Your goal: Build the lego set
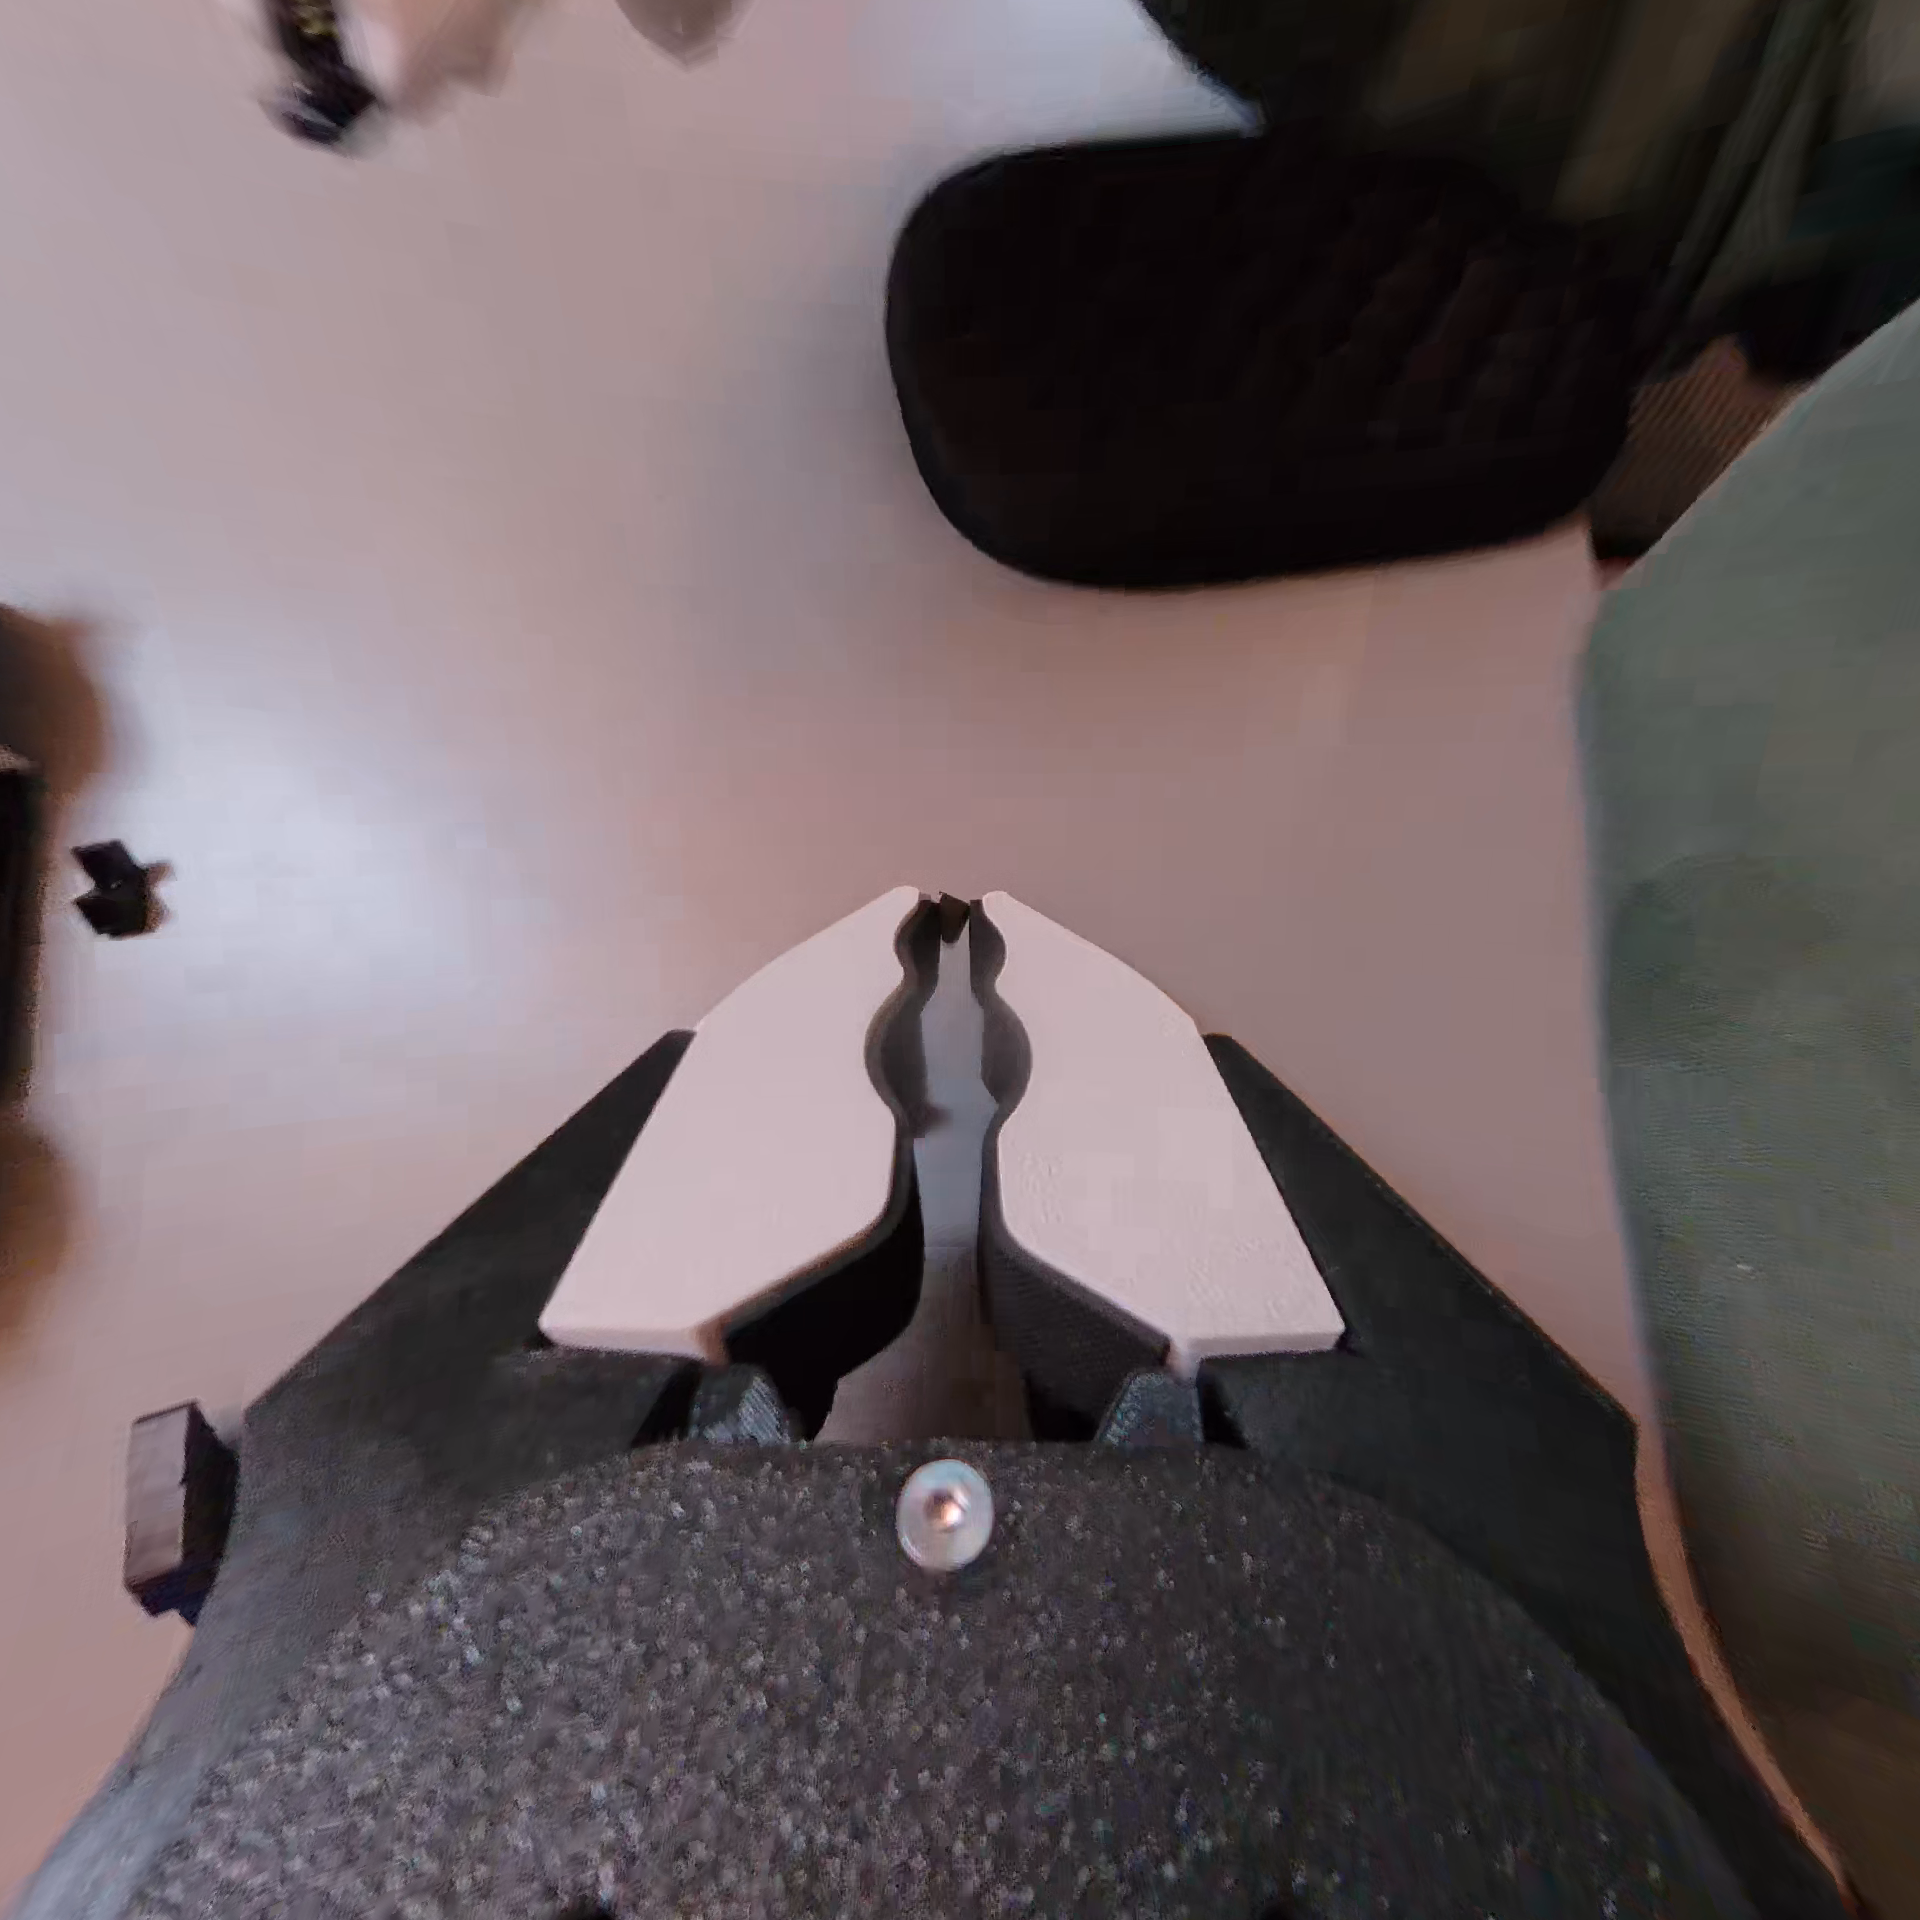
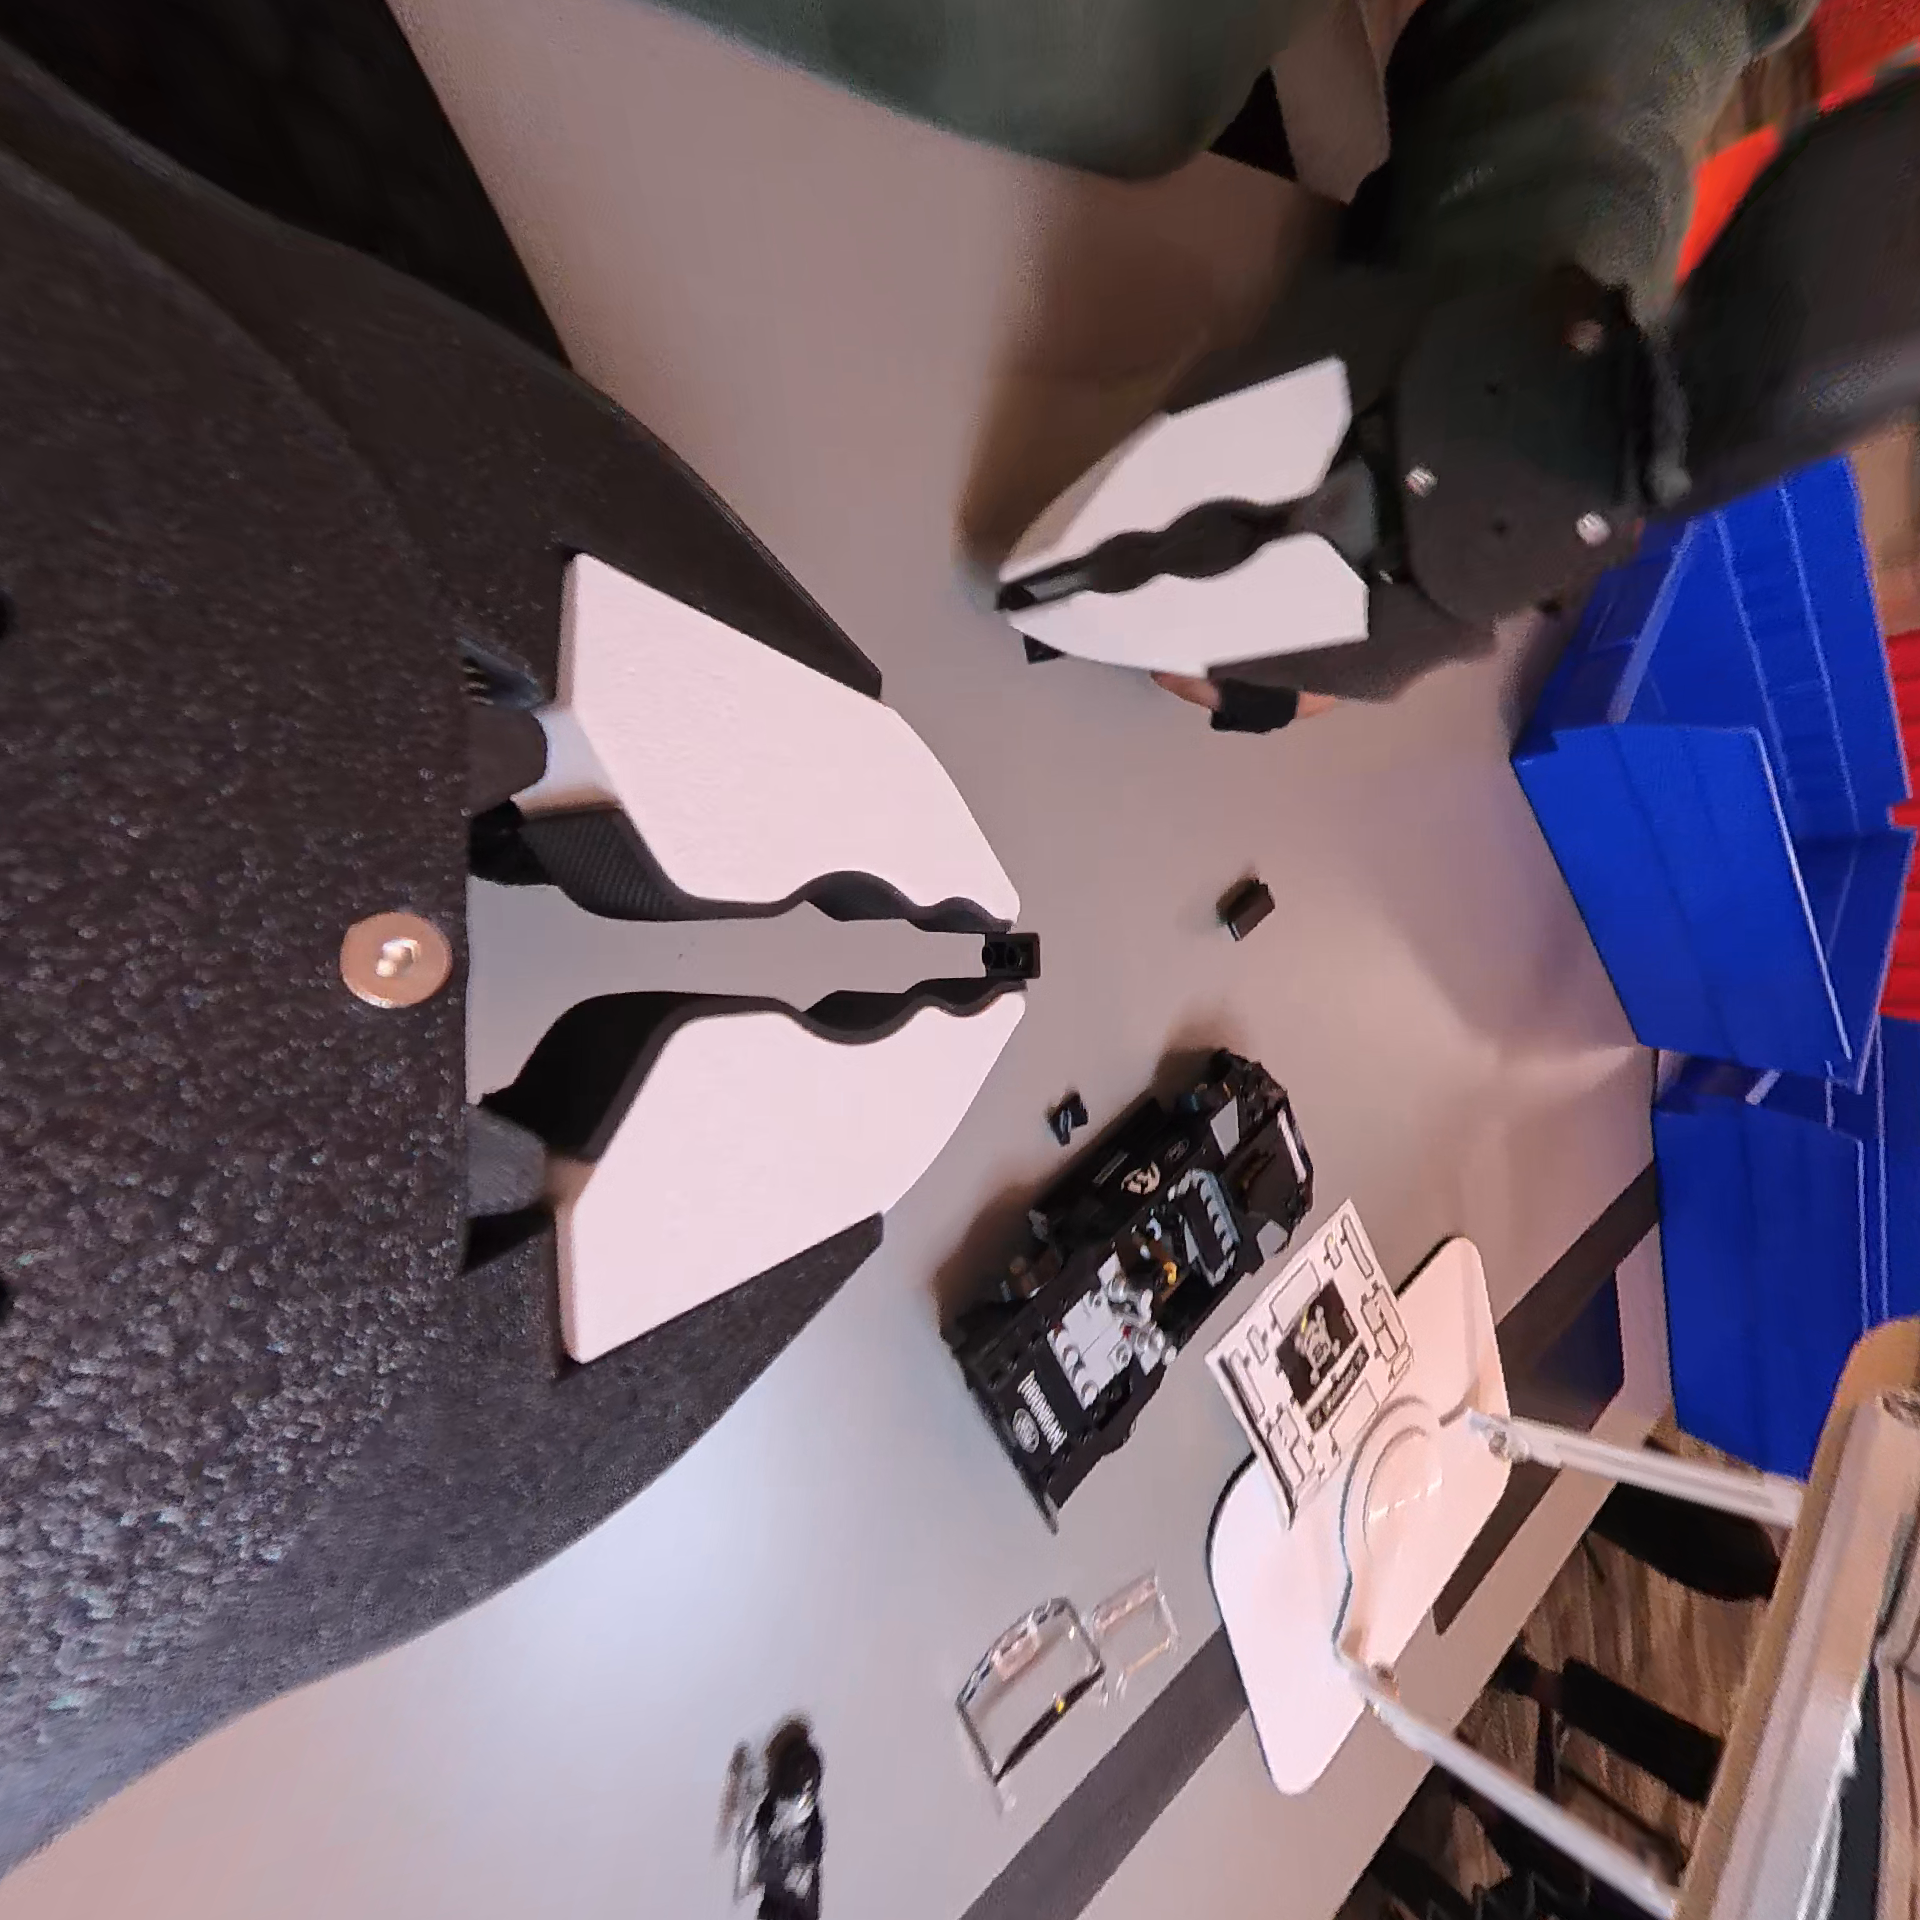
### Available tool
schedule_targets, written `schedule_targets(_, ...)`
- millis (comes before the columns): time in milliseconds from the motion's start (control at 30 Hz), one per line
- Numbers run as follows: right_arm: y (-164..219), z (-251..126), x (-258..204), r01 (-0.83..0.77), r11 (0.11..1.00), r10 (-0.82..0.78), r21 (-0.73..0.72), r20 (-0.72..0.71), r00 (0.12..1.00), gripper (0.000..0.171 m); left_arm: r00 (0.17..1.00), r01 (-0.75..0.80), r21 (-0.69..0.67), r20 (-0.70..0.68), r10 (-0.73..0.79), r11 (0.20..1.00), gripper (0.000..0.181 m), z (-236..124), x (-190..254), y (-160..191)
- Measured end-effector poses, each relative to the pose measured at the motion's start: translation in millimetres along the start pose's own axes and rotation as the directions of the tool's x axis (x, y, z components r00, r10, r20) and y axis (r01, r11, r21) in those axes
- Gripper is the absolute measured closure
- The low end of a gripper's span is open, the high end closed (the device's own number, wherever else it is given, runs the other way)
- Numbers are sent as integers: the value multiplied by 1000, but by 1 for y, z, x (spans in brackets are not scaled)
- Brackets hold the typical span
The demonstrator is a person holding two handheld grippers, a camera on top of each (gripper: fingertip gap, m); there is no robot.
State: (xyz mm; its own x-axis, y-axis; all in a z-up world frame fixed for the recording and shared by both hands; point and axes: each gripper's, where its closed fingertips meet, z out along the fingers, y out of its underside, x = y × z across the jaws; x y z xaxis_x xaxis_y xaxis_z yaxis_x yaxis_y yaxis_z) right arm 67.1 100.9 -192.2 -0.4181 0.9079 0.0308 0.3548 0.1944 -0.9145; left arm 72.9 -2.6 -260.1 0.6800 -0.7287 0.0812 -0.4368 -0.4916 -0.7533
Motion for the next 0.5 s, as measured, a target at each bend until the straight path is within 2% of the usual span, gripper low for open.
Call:
schedule_targets(100,3,18,-15,23,999,-21,-31,58,998,163,989,148,74,-27,-147,986,176,-23,-18,-4)
schedule_targets(267,20,44,-39,68,989,-48,-129,152,987,163,934,355,-27,-21,-355,935,176,-37,-42,33)
schedule_targets(433,31,63,-58,103,979,-63,-177,215,974,163,924,382,-66,3,-382,922,176,-35,-48,45)
schedule_targets(500,36,68,-61,116,974,-71,-195,226,971,163,927,375,-74,22,-375,924,169,-35,-50,48)
